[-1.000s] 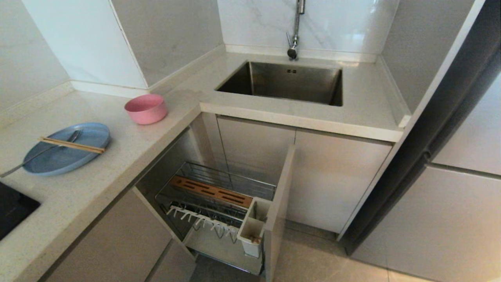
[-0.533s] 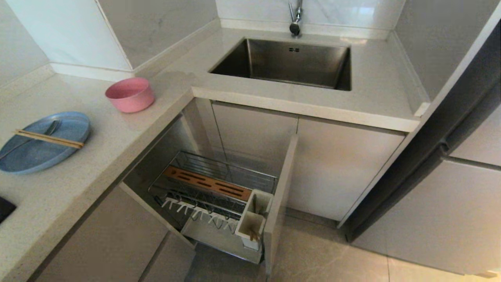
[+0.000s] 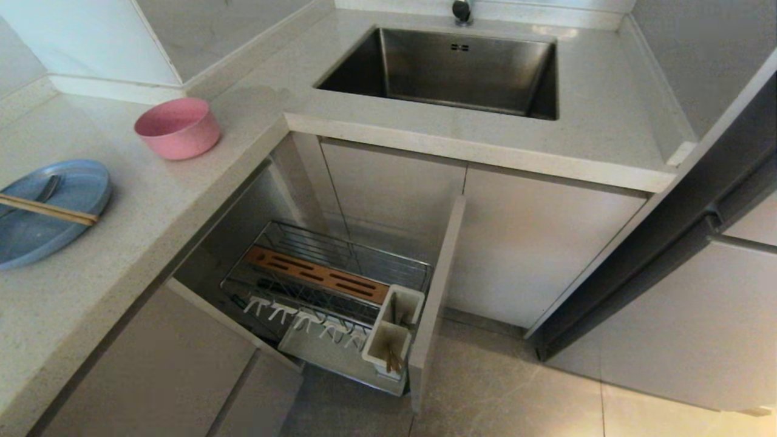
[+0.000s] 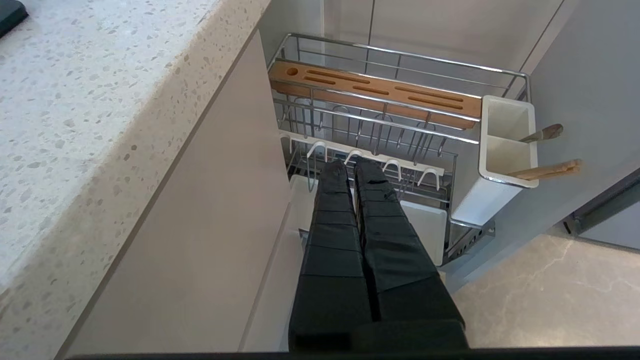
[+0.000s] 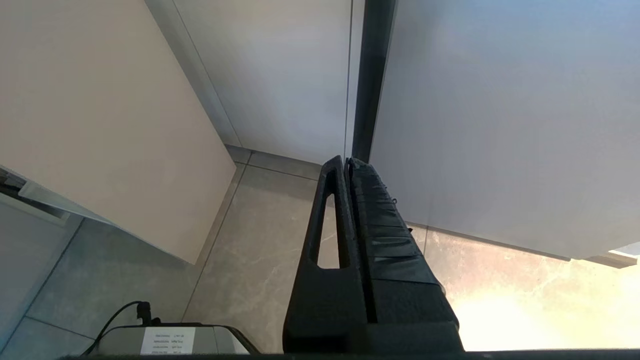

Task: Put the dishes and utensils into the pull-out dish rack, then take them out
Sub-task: Pick up the bowl and place it in the cupboard

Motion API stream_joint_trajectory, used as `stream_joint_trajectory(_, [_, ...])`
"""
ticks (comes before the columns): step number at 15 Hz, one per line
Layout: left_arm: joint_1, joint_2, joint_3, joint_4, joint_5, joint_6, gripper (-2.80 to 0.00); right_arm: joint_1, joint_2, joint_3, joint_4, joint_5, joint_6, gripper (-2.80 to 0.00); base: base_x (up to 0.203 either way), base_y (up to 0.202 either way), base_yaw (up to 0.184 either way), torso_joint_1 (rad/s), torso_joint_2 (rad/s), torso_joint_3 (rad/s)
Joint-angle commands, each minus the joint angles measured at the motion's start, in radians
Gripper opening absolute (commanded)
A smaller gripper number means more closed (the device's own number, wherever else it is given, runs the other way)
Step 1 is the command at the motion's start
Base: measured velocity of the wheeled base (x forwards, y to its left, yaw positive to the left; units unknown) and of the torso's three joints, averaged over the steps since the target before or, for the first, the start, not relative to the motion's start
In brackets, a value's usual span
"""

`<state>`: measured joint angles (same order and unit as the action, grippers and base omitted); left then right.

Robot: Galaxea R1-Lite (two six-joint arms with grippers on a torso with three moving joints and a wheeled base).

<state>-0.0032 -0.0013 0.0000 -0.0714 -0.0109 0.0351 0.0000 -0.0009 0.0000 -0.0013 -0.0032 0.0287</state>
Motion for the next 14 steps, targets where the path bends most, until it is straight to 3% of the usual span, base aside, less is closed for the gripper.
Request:
stream_joint_trajectory(1, [-0.001, 0.0, 0.04, -0.001, 0.0, 0.001, -2.8, 0.0, -0.001, 0.0, 0.0, 0.0, 0.0, -2.8, 0.0, 0.0, 0.0, 0.0, 0.0, 0.0])
stream_joint_trajectory(7, [0.0, 0.0, 0.026, -0.007, 0.001, 0.011, -2.8, 0.0, -0.001, 0.0, 0.0, 0.0, 0.0, -2.8, 0.0, 0.0, 0.0, 0.0, 0.0, 0.0])
stream_joint_trajectory(9, [-0.001, 0.0, -0.088, 0.006, -0.002, 0.007, -2.8, 0.0, -0.001, 0.0, 0.0, 0.0, 0.0, -2.8, 0.0, 0.0, 0.0, 0.0, 0.0, 0.0])
stream_joint_trajectory(14, [-0.001, 0.086, -0.505, 0.103, -0.008, 0.007, -2.8, 0.0, -0.001, 0.0, 0.0, 0.0, 0.0, -2.8, 0.0, 0.0, 0.0, 0.0, 0.0, 0.0])
